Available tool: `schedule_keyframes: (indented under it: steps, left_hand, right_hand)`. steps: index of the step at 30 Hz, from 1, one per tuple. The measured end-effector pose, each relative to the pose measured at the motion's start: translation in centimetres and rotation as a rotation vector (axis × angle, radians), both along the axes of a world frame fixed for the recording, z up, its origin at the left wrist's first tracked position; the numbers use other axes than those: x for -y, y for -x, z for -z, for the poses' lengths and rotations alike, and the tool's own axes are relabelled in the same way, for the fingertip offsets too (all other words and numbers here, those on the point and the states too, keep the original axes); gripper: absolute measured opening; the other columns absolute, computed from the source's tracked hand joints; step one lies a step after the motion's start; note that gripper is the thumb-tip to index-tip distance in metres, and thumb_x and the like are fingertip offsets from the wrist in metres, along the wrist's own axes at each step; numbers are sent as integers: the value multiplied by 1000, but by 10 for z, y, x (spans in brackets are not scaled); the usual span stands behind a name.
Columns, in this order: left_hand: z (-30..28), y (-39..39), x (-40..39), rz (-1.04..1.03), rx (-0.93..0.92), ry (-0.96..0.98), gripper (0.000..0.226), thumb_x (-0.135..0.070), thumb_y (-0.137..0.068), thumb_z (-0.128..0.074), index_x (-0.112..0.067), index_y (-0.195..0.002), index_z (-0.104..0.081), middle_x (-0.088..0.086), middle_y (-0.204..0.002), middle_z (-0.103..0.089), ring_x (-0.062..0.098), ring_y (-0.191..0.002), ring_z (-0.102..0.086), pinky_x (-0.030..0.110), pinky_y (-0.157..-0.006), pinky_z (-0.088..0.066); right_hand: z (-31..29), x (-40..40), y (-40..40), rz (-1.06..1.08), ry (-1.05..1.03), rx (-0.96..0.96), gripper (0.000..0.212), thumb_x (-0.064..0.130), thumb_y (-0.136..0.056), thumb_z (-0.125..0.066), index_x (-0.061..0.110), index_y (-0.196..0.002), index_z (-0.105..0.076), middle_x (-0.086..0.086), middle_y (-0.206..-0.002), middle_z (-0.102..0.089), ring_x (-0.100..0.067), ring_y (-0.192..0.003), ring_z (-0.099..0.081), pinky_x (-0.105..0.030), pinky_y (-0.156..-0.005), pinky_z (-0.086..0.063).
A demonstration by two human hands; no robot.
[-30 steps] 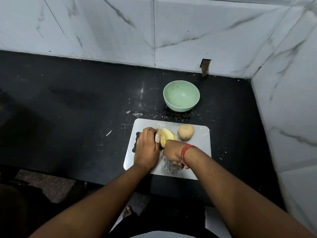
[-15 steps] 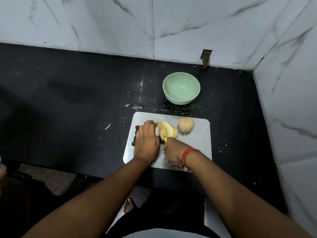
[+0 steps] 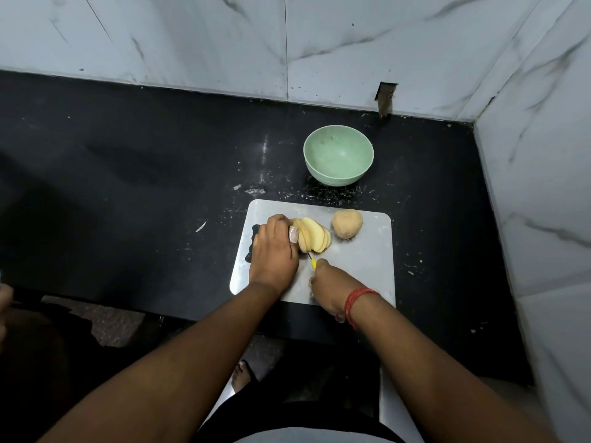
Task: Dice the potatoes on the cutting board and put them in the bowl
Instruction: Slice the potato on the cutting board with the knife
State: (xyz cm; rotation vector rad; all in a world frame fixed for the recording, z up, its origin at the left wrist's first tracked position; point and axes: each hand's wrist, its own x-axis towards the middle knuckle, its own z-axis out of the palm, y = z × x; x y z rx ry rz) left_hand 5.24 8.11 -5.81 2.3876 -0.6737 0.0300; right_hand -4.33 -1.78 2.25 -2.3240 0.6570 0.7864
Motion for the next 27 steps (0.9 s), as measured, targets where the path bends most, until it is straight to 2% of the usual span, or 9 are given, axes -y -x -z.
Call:
schedule_keyframes:
  steps: [4,8,13,16,18,20,23,27]
  left_hand:
    - [-2,0,0,9,-11,7,42,-35,-102,-28,-10,-117,-57,6,-126,-53,28,-105,-49,48,-92,-45]
    - [-2,0,-1,11,-5,1,39,-33,-103,-29,-10,-117,-57,7,-126,-53,29,-106,-50,50,-94,-45]
    - [-2,0,-2,16,-4,8,41,-35,-104,-28,-9,-117,-57,8,-127,-53,29,-106,-50,49,-95,-45]
    - [-2,0,-2,14,-18,13,42,-35,-104,-27,-9,-117,-57,7,-127,-53,28,-107,-49,47,-95,-44]
    - [-2,0,-3,11,-26,20,41,-34,-103,-28,-9,-117,-57,7,-127,-53,27,-108,-49,46,-95,-45]
    - [-3,0,-3,9,-32,32,41,-34,-103,-29,-10,-118,-57,6,-126,-53,26,-108,-48,46,-95,-45]
    - [-4,0,-4,11,-43,61,43,-36,-104,-28,-10,-119,-59,5,-125,-54,24,-108,-48,44,-95,-45]
    - [-3,-1,-5,16,-60,99,31,-29,-108,-37,-11,-120,-59,4,-124,-54,21,-107,-48,42,-94,-45]
  right_hand:
    - [7,0,6,-1,1,-1,33,14,-101,-40,3,-131,-42,-18,-122,-57,-33,-108,-58,-32,-80,-40]
    - [12,0,22,-9,15,8,31,16,-101,-38,4,-129,-40,-11,-101,-50,-24,-88,-47,-33,-79,-41]
    - [10,0,33,-8,10,-1,28,17,-102,-35,5,-126,-40,-9,-99,-47,-23,-87,-46,-32,-78,-41]
    - [9,0,42,-6,8,-7,14,17,-103,-34,11,-114,-38,-9,-99,-47,-24,-87,-46,-33,-79,-42]
    - [6,2,46,-9,1,-7,17,17,-103,-34,10,-118,-39,-8,-99,-48,-24,-86,-47,-32,-78,-41]
    - [4,4,49,-14,-10,0,16,17,-103,-34,10,-117,-39,-7,-95,-49,-24,-82,-48,-28,-73,-41]
    - [-2,4,53,45,-64,52,8,19,-103,-35,11,-103,-34,-1,-74,-46,-15,-60,-44,-27,-53,-33]
    - [-9,0,50,145,-113,159,13,25,-103,-36,12,-107,-38,-2,-75,-48,-14,-59,-45,-28,-56,-34]
